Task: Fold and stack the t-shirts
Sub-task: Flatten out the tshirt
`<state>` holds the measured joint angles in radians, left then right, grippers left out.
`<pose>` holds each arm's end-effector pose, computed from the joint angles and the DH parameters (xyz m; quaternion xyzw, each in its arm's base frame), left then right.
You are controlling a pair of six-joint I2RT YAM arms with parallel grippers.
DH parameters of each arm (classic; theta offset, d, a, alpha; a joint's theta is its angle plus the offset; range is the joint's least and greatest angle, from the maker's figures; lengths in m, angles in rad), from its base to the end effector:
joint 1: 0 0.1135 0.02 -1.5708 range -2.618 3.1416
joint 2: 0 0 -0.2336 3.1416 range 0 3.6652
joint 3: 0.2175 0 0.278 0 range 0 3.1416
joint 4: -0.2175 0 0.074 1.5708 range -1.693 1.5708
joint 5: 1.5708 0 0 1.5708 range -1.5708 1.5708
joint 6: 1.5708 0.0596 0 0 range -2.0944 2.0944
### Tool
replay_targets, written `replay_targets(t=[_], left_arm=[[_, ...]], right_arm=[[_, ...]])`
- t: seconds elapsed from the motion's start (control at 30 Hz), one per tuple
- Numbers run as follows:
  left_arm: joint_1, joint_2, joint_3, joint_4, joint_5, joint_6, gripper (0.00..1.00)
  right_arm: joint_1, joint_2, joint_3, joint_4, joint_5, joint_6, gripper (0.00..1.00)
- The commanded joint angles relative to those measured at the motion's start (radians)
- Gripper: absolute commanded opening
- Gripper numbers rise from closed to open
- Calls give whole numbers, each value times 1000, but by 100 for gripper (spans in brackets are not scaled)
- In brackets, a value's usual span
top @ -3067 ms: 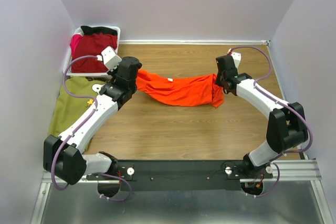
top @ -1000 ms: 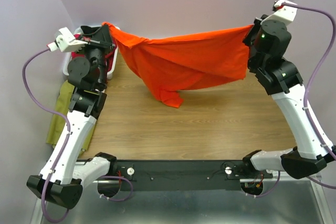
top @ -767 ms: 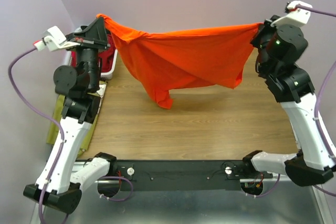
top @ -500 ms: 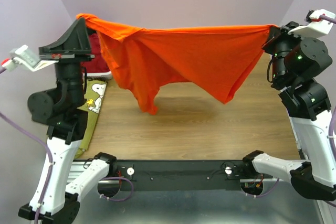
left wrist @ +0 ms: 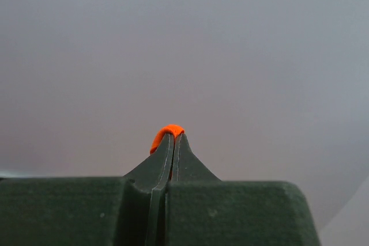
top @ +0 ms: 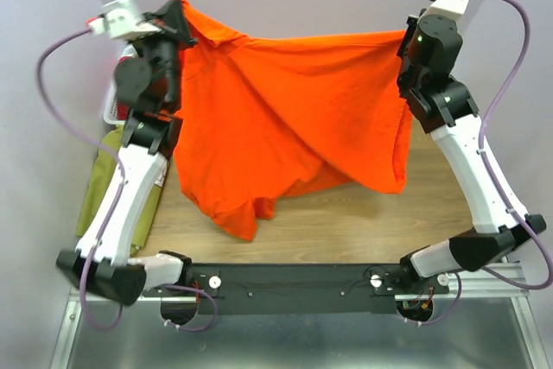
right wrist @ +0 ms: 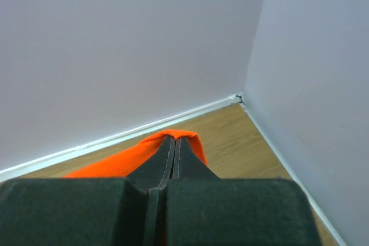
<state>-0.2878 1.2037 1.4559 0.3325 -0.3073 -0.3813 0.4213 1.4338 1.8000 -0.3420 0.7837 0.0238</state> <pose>0.2862 -0.0659 0.5296 -0.1565 0.4609 -0.2174 0.8460 0.3241 0.0991 0.5009 0.1405 0.6868 -0.1142 0.7039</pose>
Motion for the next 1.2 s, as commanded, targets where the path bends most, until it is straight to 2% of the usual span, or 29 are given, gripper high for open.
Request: replay_targets(t=[0.0, 0.13, 0.33, 0.43, 0.5, 0.63, 0.67, 0.73, 0.77, 0.83, 0.87, 0.9, 0.97, 1.0, 1.07, 1.17], left_arm=[[16, 114, 98, -9, -47, 68, 0], [35, 235, 274, -61, -33, 68, 0], [65, 365, 509, -144, 22, 71, 0], [67, 355, 528, -170, 28, 78, 0], [67, 300, 468, -159, 28, 70, 0], [65, 154, 249, -153, -12, 0, 0], [65, 79, 121, -153, -21, -23, 0], [65, -8, -29, -158, -33, -143, 0], [64, -95, -199, -159, -41, -196, 0], [47, -188, -386, -158, -56, -295, 0], [39, -264, -545, -162, -78, -359, 0], [26, -298, -618, -173, -91, -390, 0], [0, -390, -795, -209, -98, -463, 0], [-11, -414, -837, -228, -99, -497, 0], [-40, -460, -931, -260, -98, -525, 0], [-69, -460, -951, -331, -140, -539, 0]], right_arm=[[-113, 30, 41, 54, -56, 27, 1], [-214, 103, 87, 54, -155, 48, 1], [-289, 165, 219, 52, -216, 39, 1], [-299, 131, 213, 52, -231, 39, 1], [-299, 100, 170, 54, -251, 54, 1], [-299, -1, -26, 52, -342, 129, 1], [-300, -37, -133, 52, -362, 171, 1], [-299, -64, -248, 51, -432, 220, 1], [-300, -76, -360, 51, -454, 276, 1], [-299, -72, -482, 38, -519, 341, 1], [-300, -61, -529, 28, -544, 413, 1], [-300, -34, -633, 18, -573, 453, 1], [-297, -12, -733, 12, -694, 558, 1], [-296, 0, -822, 18, -728, 591, 1], [-283, 26, -899, 40, -764, 629, 1], [-277, -1, -1014, 38, -778, 671, 1]])
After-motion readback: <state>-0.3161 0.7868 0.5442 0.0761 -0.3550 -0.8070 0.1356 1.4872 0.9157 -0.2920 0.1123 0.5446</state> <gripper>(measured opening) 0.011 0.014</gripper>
